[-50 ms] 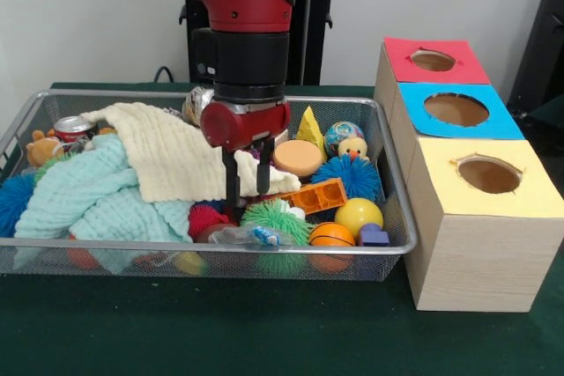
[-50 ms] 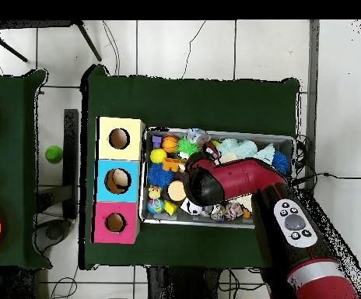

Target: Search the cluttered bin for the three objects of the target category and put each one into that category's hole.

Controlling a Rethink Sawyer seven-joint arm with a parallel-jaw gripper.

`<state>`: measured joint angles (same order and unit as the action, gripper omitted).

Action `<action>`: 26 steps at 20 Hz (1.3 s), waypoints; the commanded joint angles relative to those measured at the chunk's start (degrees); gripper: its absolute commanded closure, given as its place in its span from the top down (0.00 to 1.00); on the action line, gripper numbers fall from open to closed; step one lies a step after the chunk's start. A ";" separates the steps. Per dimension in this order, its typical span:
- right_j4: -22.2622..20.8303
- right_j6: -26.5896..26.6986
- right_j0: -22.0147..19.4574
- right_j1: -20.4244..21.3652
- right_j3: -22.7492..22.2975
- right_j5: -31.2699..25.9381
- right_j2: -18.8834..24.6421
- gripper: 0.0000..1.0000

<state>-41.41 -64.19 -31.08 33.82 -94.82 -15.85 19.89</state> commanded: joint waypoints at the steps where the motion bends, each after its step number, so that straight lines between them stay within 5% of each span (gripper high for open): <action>1: 2.19 2.12 -0.52 3.26 -3.84 -10.82 3.58 1.00; 8: 3.67 5.41 -1.89 3.25 -3.43 -15.93 5.93 1.00; 14: 7.71 14.60 -5.60 2.66 -0.71 -26.36 12.69 1.00; 19: 9.38 25.82 -7.17 1.73 4.83 -40.97 18.30 1.00; 26: 5.42 31.82 -4.45 -2.56 14.96 -55.06 20.19 1.00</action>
<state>-34.21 -57.48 -36.73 35.86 -89.38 -59.19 33.56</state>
